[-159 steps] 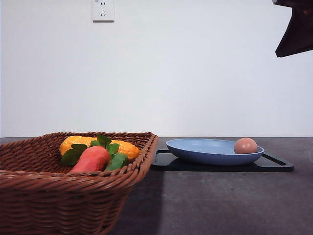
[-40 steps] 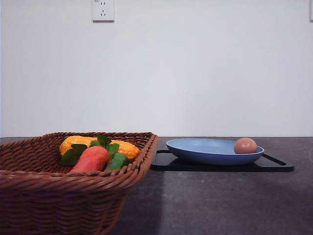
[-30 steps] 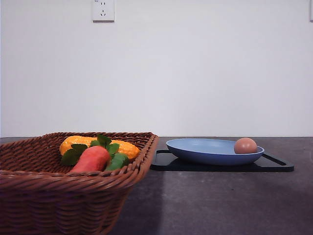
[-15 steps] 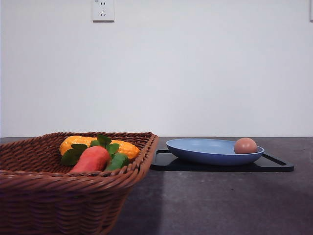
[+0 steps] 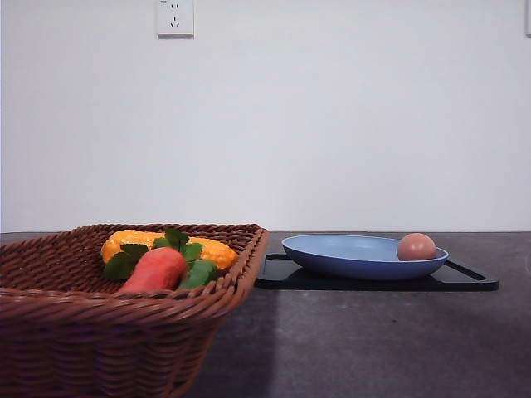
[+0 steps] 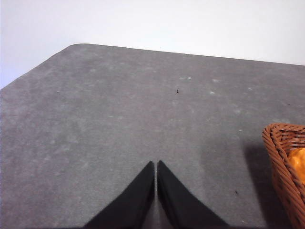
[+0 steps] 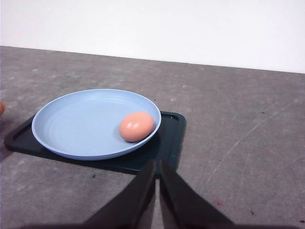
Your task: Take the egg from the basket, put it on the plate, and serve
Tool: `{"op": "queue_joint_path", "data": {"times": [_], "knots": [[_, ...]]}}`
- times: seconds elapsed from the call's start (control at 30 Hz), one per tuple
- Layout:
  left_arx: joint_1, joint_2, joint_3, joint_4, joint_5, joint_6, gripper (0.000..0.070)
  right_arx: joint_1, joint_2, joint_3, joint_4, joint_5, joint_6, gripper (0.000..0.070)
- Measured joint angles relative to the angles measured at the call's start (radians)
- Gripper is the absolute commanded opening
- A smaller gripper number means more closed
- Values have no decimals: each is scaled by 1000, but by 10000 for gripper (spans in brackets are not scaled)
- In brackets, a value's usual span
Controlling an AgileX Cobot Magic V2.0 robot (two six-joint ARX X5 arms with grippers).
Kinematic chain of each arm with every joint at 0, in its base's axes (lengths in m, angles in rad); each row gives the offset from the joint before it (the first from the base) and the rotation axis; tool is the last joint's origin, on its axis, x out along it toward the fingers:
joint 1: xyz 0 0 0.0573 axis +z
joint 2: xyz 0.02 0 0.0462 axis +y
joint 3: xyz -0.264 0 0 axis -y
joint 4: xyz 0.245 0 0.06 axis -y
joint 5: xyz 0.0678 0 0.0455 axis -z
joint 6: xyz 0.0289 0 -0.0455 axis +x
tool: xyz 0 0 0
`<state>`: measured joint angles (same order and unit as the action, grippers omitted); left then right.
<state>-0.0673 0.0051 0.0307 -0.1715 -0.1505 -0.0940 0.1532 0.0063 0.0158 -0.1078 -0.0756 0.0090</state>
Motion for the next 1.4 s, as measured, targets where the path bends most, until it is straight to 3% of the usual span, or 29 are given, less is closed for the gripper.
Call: {"op": "queue_joint_path", "data": {"times": [1.4], "knots": [[0, 0, 0, 0, 0, 0, 0, 0, 0, 0, 0, 0, 0, 0]]}}
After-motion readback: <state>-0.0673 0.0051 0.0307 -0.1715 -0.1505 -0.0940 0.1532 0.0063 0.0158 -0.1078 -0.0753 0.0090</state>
